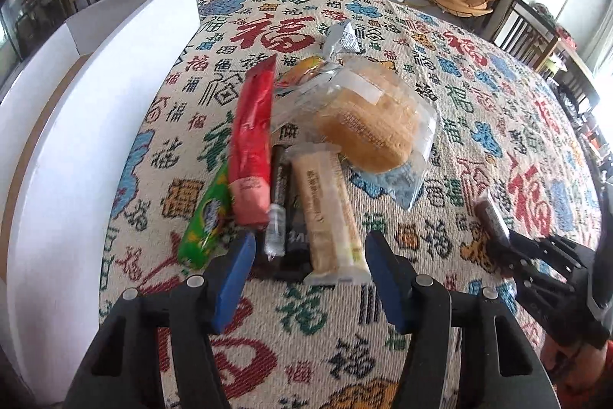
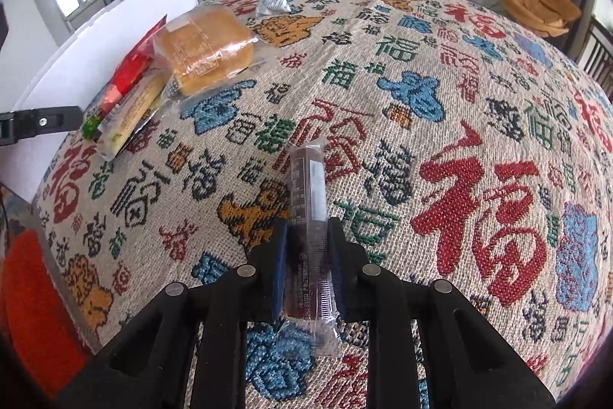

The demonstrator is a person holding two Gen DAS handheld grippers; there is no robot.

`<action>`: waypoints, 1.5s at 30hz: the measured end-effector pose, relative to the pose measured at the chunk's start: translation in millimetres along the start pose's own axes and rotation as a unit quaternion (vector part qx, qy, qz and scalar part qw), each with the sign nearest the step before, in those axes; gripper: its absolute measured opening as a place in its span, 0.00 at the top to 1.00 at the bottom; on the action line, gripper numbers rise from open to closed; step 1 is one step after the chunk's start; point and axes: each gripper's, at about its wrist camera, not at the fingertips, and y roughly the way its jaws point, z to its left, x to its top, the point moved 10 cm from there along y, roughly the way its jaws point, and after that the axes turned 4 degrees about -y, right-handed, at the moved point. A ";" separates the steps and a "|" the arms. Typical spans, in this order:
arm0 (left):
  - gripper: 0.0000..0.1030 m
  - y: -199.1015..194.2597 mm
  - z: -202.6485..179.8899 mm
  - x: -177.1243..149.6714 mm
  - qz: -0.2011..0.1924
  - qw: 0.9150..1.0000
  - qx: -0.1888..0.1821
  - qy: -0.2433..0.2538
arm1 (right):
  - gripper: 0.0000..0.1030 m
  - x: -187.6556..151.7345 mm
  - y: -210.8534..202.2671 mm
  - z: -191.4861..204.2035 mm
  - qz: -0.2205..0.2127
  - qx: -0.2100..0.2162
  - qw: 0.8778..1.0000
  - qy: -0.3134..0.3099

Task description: Organize snacks

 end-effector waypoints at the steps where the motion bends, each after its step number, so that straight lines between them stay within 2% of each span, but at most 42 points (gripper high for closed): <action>1: 0.41 8.8 -5.4 3.8 0.000 1.000 0.020 0.004 | 0.78 0.8 0.3 0.6 0.001 0.000 1.000 0.002; 3: 0.41 23.8 -11.6 8.1 -0.001 0.998 0.065 0.014 | 0.80 1.6 0.3 -0.1 0.002 0.004 1.000 0.008; 5: 0.43 35.4 -12.9 7.7 0.000 0.995 0.091 0.030 | 0.81 1.4 0.0 -1.1 0.005 0.007 1.000 0.007; 6: 0.64 36.7 -9.6 7.0 -0.003 0.994 0.104 0.034 | 0.82 1.1 -1.0 -1.5 0.008 0.011 1.000 0.006; 7: 0.71 32.2 -4.8 8.0 -0.017 0.993 0.114 0.037 | 0.82 0.5 -3.0 -1.8 0.010 0.019 1.000 0.010; 8: 0.71 26.4 -2.7 7.1 -0.024 0.995 0.090 0.028 | 0.82 0.4 -6.1 -2.3 0.010 0.029 0.999 0.016; 10: 0.72 8.4 3.2 2.9 -0.036 0.999 0.012 -0.011 | 0.82 0.0 -15.3 -6.1 0.005 0.049 0.998 0.036; 15: 0.72 -43.8 22.9 -12.5 -0.064 0.995 -0.065 -0.045 | 0.82 -3.4 -33.6 -11.1 0.003 0.137 0.984 0.111; 20: 0.72 -78.4 45.8 -29.7 -0.079 0.989 -0.089 -0.088 | 0.82 1.1 -46.4 0.3 -0.001 0.216 0.962 0.166; 25: 0.72 -121.9 85.1 -34.9 -0.102 0.979 -0.110 -0.137 | 0.82 30.4 -64.6 45.8 -0.012 0.241 0.962 0.129; 27: 0.72 -143.2 113.8 -29.4 -0.118 0.977 -0.098 -0.150 | 0.82 50.0 -69.5 77.1 -0.013 0.256 0.962 0.098; 31: 0.72 -176.2 190.0 -17.4 -0.150 0.971 -0.037 -0.181 | 0.82 108.1 -81.6 159.1 -0.028 0.301 0.953 0.039; 33: 0.71 -179.5 227.2 -15.8 -0.153 0.967 -0.010 -0.202 | 0.82 137.9 -87.6 207.8 -0.037 0.326 0.944 0.011; 36: 0.71 -173.7 272.3 -15.8 -0.150 0.963 0.043 -0.220 | 0.82 176.7 -87.6 278.1 -0.055 0.340 0.938 -0.031; 37: 0.70 -171.5 285.1 -14.7 -0.153 0.960 0.058 -0.228 | 0.82 186.9 -86.2 299.4 -0.059 0.347 0.935 -0.039; 38: 0.60 -168.3 294.7 -13.8 -0.155 0.957 0.066 -0.235 | 0.81 196.3 -83.2 317.3 -0.064 0.357 0.931 -0.041; 39: 0.41 -163.8 301.4 -13.0 -0.157 0.954 0.066 -0.246 | 0.76 206.1 -79.4 334.0 -0.070 0.371 0.925 -0.037; 40: 0.29 -160.9 308.0 -12.7 -0.158 0.950 0.064 -0.261 | 0.74 215.1 -74.9 345.3 -0.076 0.382 0.921 -0.030; 41: 0.14 -160.3 312.2 -13.8 -0.163 0.946 0.061 -0.274 | 0.57 220.6 -70.0 353.3 -0.079 0.384 0.920 -0.026; 42: 0.13 -161.6 314.4 -14.9 -0.172 0.942 0.057 -0.283 | 0.41 224.4 -64.9 357.9 -0.079 0.378 0.922 -0.024; 43: 0.13 -162.9 313.5 -16.8 -0.176 0.940 0.054 -0.287 | 0.40 226.6 -61.6 356.6 -0.083 0.370 0.925 -0.021; 45: 0.12 -164.4 303.1 -20.8 -0.180 0.942 0.047 -0.280 | 0.40 220.8 -62.7 345.6 -0.090 0.354 0.930 -0.029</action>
